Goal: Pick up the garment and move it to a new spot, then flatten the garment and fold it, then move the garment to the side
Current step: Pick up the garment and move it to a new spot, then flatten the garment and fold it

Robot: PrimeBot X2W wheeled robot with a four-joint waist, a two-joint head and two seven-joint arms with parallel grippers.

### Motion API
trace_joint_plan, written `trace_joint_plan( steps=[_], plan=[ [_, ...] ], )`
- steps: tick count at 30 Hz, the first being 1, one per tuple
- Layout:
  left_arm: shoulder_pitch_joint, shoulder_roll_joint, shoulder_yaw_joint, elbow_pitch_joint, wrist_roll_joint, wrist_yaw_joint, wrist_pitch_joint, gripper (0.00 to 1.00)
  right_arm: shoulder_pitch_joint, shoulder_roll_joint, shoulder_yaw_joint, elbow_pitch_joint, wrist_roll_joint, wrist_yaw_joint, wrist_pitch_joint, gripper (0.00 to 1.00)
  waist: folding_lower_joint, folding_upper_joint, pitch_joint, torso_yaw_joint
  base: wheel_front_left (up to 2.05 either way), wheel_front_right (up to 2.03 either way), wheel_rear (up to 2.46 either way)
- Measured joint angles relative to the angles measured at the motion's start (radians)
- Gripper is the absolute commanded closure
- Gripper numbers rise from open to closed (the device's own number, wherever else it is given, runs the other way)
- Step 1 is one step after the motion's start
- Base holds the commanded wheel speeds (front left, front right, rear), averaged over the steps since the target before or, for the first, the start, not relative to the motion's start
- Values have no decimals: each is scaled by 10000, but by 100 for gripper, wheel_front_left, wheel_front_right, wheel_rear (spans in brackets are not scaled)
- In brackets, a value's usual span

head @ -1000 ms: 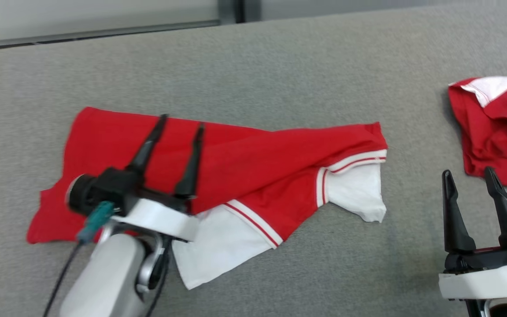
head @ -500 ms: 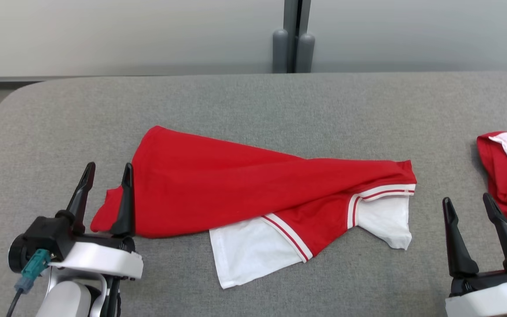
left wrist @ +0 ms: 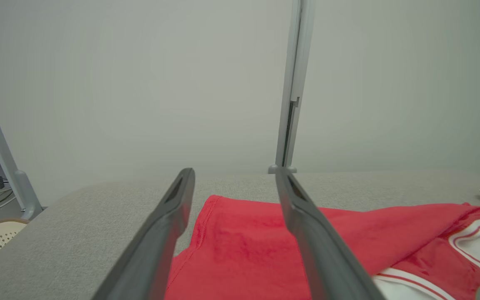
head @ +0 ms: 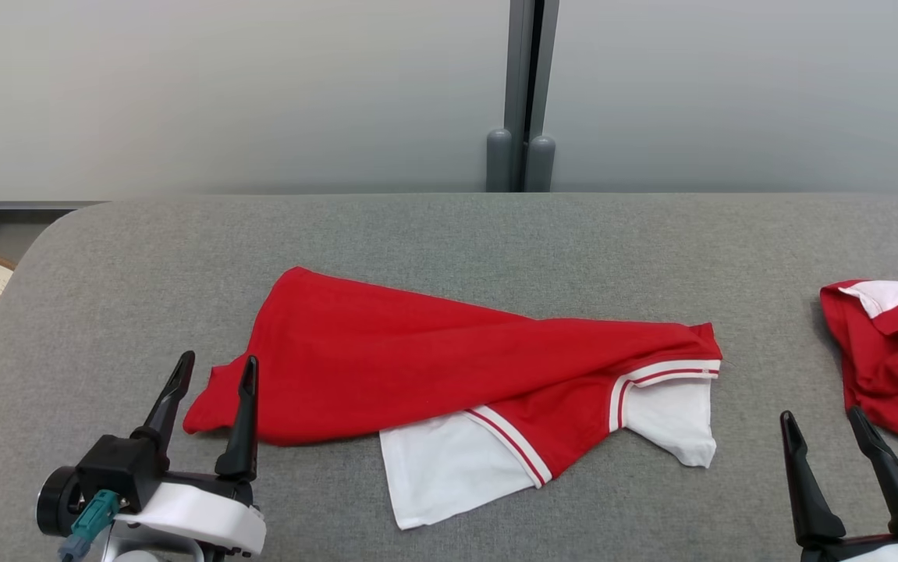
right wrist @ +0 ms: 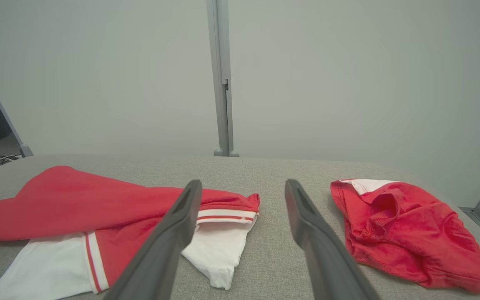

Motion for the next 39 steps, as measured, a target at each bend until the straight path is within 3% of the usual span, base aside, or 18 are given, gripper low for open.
trace_joint_plan(
  steps=[26,31,39],
  plan=[
    [-198,-79,-63,46,21,-205,0,0,-2,54,-155,-272,-79,0,17,0,0,0,359,107,0,0,0],
    [-552,-186,-96,-142,146,-257,0,0,-328,-337,748,-215,-82,-2,328,0,0,0,734,282,0,0,0],
    [-1583,-736,-420,-470,472,-602,0,0,-1751,-1206,3754,955,132,0,970,0,0,0,1739,1024,0,0,0]
  ],
)
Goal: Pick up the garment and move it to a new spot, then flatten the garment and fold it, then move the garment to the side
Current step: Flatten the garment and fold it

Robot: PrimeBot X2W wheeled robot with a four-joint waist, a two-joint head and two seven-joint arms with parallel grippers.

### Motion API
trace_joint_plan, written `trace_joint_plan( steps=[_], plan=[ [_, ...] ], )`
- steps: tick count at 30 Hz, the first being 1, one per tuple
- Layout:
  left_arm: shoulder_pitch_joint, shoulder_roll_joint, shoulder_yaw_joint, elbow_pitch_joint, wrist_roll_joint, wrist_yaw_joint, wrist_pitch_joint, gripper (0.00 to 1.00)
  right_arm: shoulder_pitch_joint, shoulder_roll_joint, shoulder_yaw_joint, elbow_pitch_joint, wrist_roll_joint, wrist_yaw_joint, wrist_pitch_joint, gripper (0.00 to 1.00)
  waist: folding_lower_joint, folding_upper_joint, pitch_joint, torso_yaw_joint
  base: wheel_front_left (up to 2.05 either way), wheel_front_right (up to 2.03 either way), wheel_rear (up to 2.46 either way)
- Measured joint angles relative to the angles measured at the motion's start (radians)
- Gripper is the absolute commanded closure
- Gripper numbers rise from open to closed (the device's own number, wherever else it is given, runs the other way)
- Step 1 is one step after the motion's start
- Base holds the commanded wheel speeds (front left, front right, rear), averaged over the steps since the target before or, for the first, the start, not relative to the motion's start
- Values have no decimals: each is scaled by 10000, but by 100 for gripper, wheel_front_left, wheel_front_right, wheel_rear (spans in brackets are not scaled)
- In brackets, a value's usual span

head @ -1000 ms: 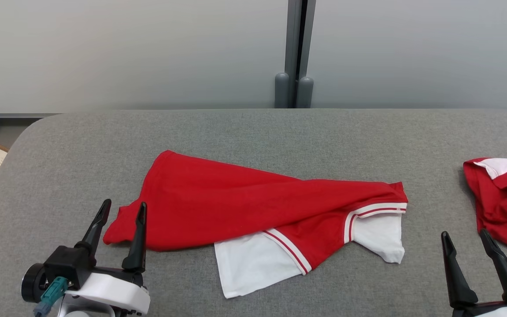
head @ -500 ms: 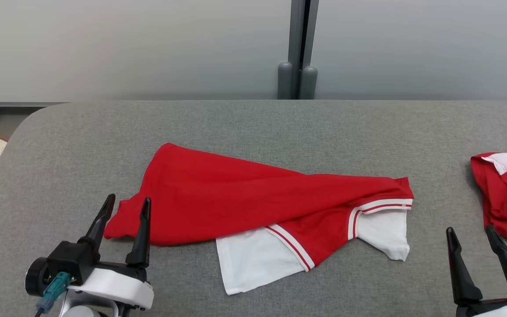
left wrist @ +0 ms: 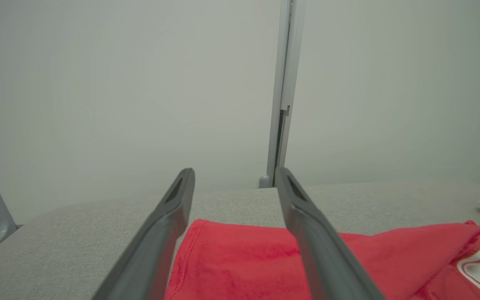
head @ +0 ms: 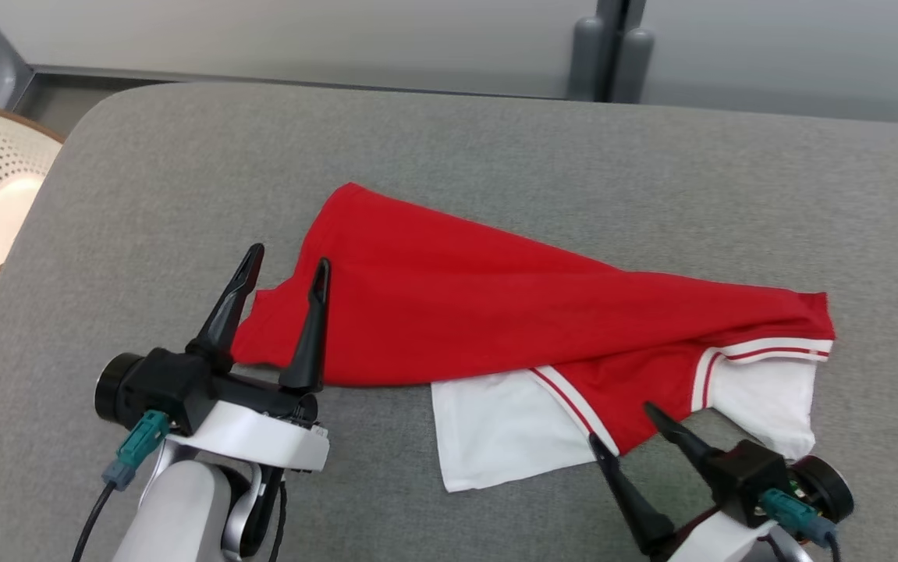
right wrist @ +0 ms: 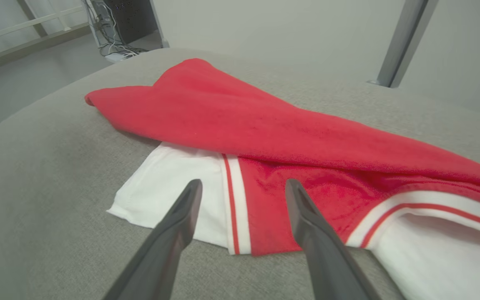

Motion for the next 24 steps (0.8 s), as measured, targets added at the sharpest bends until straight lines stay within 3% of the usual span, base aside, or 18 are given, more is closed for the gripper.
trace_joint_plan(
  steps=[6,12,13,14,15,16,17,24],
  plan=[
    [-403,-407,-38,-111,140,-176,0,0,-1068,-337,1682,1360,368,0,307,0,0,0,680,807,0,0,0],
    [-473,-616,84,-197,244,-276,0,0,-1768,-412,2132,2560,493,4,706,0,0,0,1103,1349,0,0,0],
    [-473,-640,109,-209,265,-280,0,0,-1898,-412,2167,2696,487,6,759,14,0,0,1138,1385,0,0,0],
    [-473,-654,134,-213,301,-307,0,0,-1975,-387,2155,2765,506,15,761,58,0,0,1161,1404,0,0,0],
    [-473,-669,163,-222,330,-309,0,0,-2055,-351,2146,2865,504,13,763,58,0,0,1168,1399,0,0,0],
    [-473,-692,190,-234,349,-324,0,0,-2132,-341,2128,2963,516,13,775,85,0,0,1171,1386,0,0,0],
    [-473,-711,222,-251,391,-353,0,0,-2189,-336,2090,3024,556,12,773,100,0,0,1172,1364,0,0,0],
    [-468,-771,433,-320,614,-443,-2,0,-1888,-355,1367,2778,819,27,403,100,0,0,1112,811,0,0,0]
  ],
)
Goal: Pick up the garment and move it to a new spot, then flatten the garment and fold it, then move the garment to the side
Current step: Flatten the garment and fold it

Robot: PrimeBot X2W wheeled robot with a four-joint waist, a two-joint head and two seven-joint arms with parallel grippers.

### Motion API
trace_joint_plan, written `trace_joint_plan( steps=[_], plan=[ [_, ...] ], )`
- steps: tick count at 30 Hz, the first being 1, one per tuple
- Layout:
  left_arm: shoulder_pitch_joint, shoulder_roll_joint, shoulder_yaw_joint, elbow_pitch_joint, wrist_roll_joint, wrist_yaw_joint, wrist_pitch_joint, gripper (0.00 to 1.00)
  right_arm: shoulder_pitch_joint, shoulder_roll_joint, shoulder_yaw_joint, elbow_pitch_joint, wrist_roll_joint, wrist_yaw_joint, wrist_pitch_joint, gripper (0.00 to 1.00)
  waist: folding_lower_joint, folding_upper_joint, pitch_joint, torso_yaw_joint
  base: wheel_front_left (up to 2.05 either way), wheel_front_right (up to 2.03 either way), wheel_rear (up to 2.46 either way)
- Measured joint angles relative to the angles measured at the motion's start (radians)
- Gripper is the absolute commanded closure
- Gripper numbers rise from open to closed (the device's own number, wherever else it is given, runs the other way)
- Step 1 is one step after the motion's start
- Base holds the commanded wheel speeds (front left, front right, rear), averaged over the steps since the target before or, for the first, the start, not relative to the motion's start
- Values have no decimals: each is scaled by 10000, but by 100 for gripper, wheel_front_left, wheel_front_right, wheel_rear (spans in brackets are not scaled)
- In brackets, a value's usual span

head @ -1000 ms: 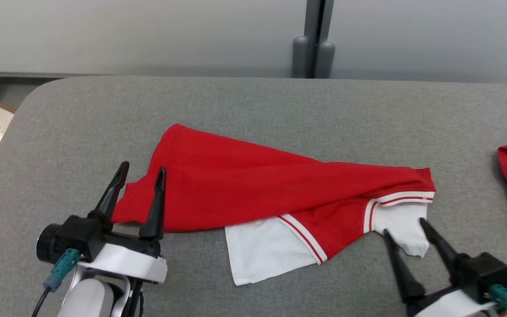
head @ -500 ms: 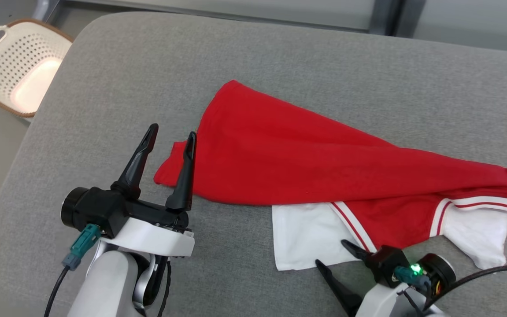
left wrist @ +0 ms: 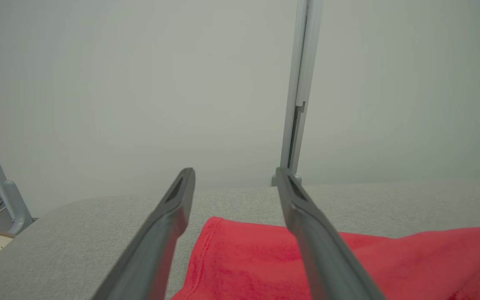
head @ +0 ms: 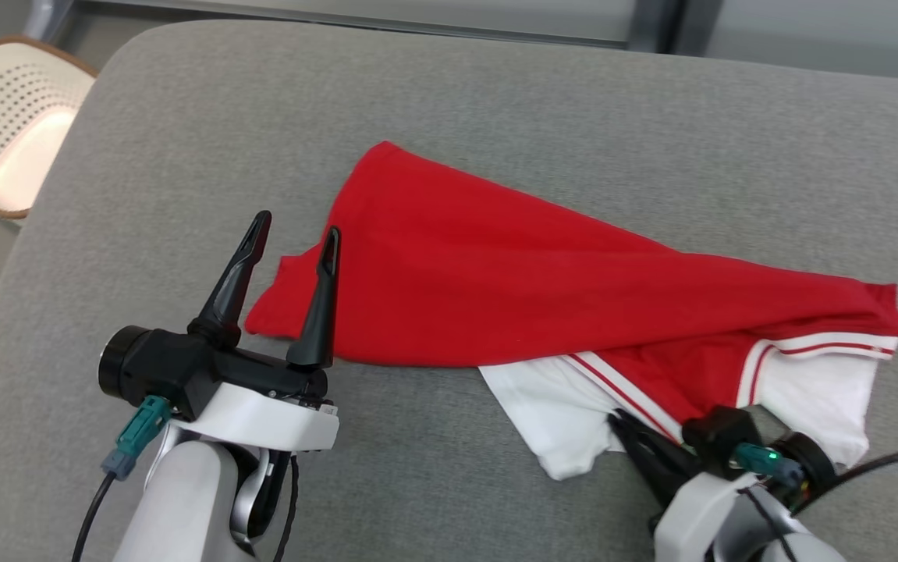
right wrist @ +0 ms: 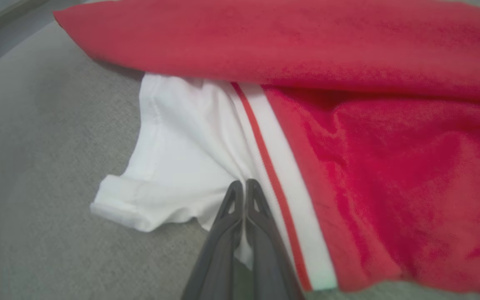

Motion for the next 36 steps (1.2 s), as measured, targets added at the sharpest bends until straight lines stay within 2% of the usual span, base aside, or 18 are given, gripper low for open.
trace_joint_plan(
  steps=[13,18,21,22,23,24,26,30,36],
  plan=[
    [22,199,297,-54,336,-96,2,0,2427,-123,-3281,-1965,-132,-15,136,100,0,0,-216,-1575,0,0,0],
    [15,238,370,-77,408,-127,2,0,3013,-10,-4581,-2174,-142,-15,209,100,0,0,-183,-1881,0,0,0],
    [18,267,456,-79,410,-127,2,0,3057,219,-4807,-2136,-35,-15,184,100,0,0,-138,-1991,0,0,0],
    [28,270,483,-71,410,-127,2,0,3051,286,-4859,-2142,21,-15,54,77,0,0,-128,-2028,0,0,0],
    [53,278,512,-67,410,-125,2,0,3041,334,-4905,-2169,81,-15,-94,29,0,0,-125,-2066,0,0,0],
    [104,276,533,-65,410,-125,2,0,3035,389,-4957,-2236,224,-15,-230,0,0,0,-135,-2098,0,0,0],
    [182,284,554,-63,410,-125,2,0,3033,441,-4974,-2378,286,-15,-433,0,0,0,-159,-2123,0,0,0],
    [613,364,830,-86,410,12,2,0,2905,585,-5009,-3379,376,-17,-1542,0,0,0,-401,-2246,0,0,0],
    [1270,424,949,-176,424,165,2,0,2832,757,-5125,-4406,-307,-17,-2050,0,0,1,-931,-2325,0,0,0]
  ],
)
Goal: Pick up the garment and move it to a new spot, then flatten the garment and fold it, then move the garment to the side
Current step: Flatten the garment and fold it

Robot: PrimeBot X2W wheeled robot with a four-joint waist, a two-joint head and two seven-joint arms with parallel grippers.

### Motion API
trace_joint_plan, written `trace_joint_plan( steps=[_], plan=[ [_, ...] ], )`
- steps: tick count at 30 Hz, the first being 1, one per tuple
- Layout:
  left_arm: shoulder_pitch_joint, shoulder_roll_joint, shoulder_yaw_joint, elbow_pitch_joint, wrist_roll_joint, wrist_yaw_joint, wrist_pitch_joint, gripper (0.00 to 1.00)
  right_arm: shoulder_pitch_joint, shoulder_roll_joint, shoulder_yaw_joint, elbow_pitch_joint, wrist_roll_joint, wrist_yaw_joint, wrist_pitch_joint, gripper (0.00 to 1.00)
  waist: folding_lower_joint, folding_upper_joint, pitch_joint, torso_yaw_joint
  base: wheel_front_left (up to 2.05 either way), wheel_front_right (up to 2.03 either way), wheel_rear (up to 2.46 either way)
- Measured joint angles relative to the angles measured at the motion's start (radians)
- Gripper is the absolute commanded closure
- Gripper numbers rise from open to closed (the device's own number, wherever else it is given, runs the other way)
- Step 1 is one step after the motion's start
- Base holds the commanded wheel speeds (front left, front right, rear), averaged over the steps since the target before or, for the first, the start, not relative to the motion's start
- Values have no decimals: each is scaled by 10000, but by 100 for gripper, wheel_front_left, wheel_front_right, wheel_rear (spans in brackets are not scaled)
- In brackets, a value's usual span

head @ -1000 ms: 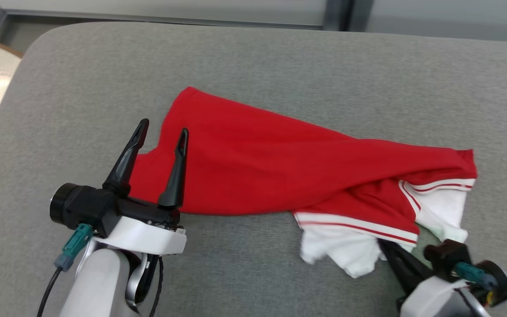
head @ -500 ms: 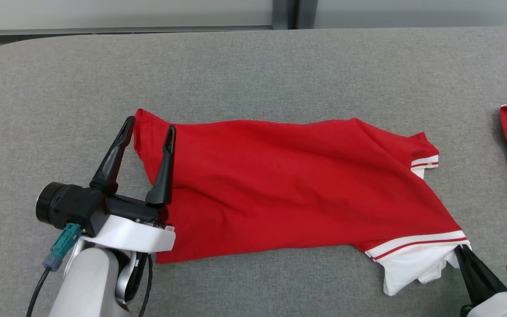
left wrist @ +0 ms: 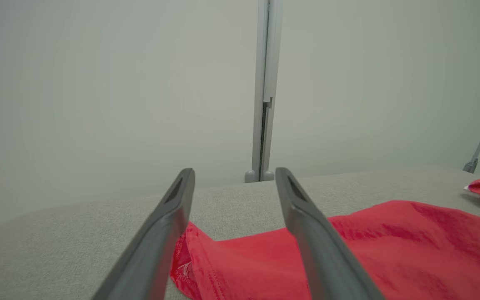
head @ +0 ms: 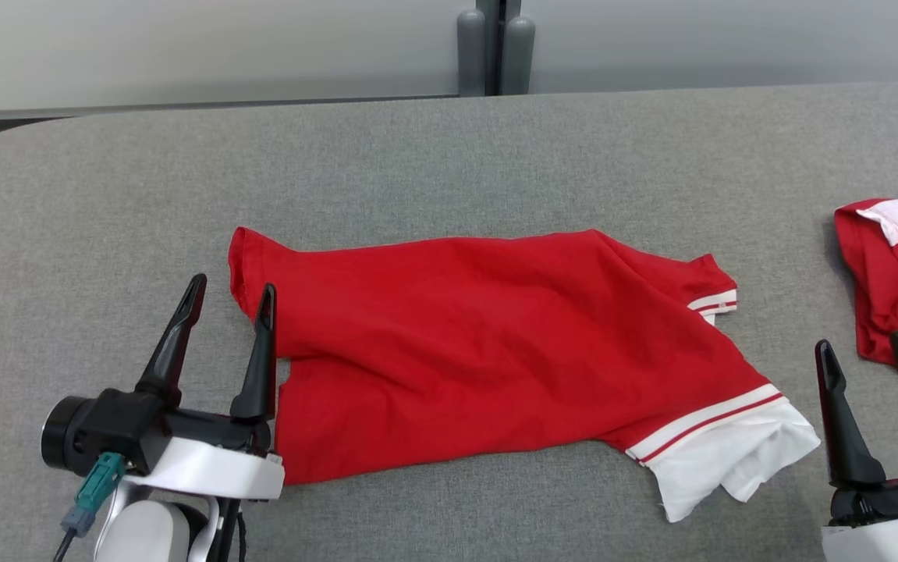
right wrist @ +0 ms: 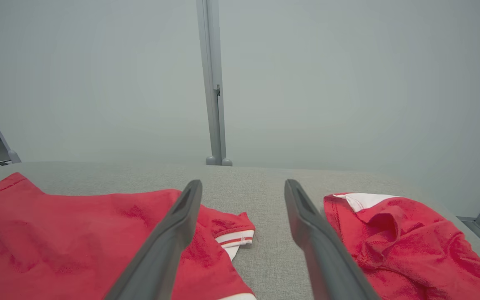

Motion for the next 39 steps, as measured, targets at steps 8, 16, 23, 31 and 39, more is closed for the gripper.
trace_joint_plan(
  steps=[8,16,23,31,39],
  plan=[
    [710,46,-31,40,-17,33,12,0,-1,251,-36,-157,-244,0,2,0,0,0,-733,73,0,0,0],
    [1187,79,-127,-63,-100,111,182,0,261,472,65,-65,-157,0,13,0,0,-1,-1068,177,0,0,0],
    [1194,77,-228,-119,-157,134,253,0,286,510,19,-12,-190,0,-21,0,0,-1,-1081,243,0,0,0],
    [1191,111,-408,94,-234,148,520,0,279,537,31,33,-188,0,-27,0,0,-1,-1040,290,0,0,0],
    [1500,-144,-922,1891,-957,-44,1812,0,267,706,182,349,-90,0,-23,0,0,0,-569,249,0,0,0]
  ],
)
